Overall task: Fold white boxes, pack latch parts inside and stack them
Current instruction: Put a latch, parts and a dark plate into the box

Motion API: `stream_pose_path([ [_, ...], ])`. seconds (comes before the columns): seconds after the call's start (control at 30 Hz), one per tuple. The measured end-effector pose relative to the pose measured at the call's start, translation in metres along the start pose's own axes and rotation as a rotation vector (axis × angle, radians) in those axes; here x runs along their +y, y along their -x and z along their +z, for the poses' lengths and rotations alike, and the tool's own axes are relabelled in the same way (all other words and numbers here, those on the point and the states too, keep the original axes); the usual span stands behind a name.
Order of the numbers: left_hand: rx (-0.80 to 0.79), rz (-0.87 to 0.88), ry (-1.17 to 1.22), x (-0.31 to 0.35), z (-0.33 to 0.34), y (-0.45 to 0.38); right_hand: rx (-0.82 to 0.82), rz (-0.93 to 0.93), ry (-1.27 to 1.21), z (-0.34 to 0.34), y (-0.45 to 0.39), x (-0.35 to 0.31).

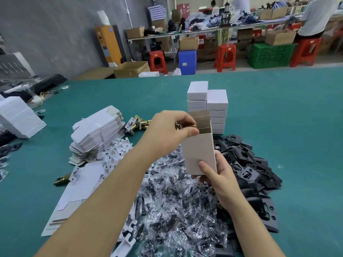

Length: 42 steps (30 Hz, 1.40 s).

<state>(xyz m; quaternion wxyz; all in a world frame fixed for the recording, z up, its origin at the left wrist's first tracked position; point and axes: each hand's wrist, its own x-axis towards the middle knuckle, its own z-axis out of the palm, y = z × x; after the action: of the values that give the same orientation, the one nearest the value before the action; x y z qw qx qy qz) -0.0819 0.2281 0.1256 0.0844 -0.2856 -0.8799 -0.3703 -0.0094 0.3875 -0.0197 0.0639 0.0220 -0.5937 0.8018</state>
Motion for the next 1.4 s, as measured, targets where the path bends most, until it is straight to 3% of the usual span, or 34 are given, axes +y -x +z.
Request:
stream_pose_path([
  [0.2, -0.043, 0.029, -0.138, -0.006, 0.001, 0.008, -0.030, 0.015, -0.008, 0.000, 0.000, 0.001],
  [0.33, 0.067, 0.001, -0.195, -0.020, -0.006, 0.010, 0.031, 0.010, 0.153, -0.002, -0.001, 0.004],
  [0.43, 0.193, -0.085, -0.175, -0.036, -0.016, 0.010, 0.022, -0.008, 0.256, -0.003, -0.002, 0.010],
  [0.5, 0.197, -0.216, -0.234, -0.054, -0.022, 0.009, 0.020, -0.010, 0.248, -0.001, -0.002, 0.012],
  [0.63, -0.097, -0.429, -0.528, -0.095, -0.026, 0.015, 0.027, 0.015, 0.200, -0.001, -0.003, 0.012],
  [0.73, -0.374, -0.497, -0.671, -0.115, -0.024, 0.028, 0.026, 0.032, 0.153, 0.000, -0.003, 0.012],
  [0.8, -0.471, -0.505, -0.679, -0.123, -0.021, 0.034, 0.029, 0.035, 0.138, 0.000, -0.003, 0.012],
  [1.13, -0.461, -0.446, -0.767, -0.143, -0.017, 0.044, 0.034, 0.033, 0.100, 0.000, -0.003, 0.012],
  [1.4, -0.448, -0.368, -0.650, -0.144, -0.024, 0.041, 0.041, 0.040, 0.092, 0.000, -0.003, 0.011],
])
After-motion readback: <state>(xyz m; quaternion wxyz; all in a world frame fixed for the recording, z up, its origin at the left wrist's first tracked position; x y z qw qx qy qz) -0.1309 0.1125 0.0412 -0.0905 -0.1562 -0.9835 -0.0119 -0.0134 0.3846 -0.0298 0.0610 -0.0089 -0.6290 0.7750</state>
